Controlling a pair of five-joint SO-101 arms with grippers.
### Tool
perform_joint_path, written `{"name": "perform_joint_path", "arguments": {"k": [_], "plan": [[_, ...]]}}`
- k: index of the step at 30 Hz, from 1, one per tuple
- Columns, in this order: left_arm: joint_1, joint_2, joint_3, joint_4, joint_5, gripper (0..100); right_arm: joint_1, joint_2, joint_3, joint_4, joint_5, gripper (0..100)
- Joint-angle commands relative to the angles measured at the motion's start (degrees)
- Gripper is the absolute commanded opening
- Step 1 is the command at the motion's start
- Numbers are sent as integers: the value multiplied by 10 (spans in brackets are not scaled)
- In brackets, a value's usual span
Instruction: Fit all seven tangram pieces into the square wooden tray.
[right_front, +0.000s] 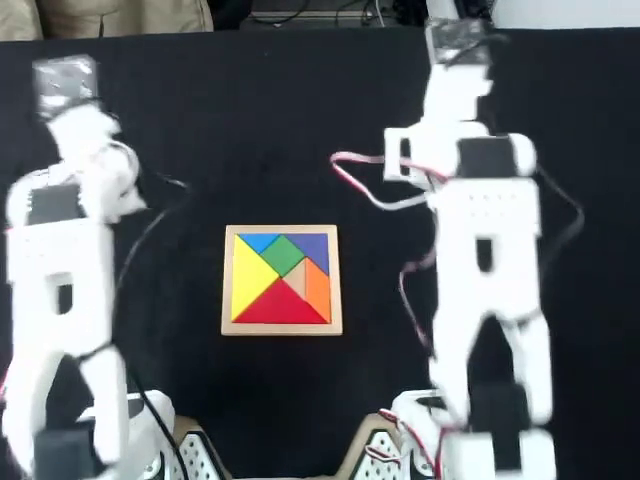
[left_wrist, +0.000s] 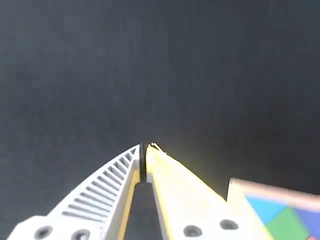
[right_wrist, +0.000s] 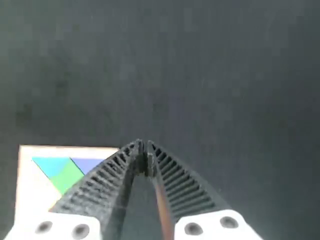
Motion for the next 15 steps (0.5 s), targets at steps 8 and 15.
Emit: {"name": "perform_joint_path", "arguments": {"k": [8,15], "plan": [[-15,-343,-1,22,1,30,8,-299,26,-13,6,15],[69,-573,160,-98,1,30,8,-465,114,-110,6,15]]}}
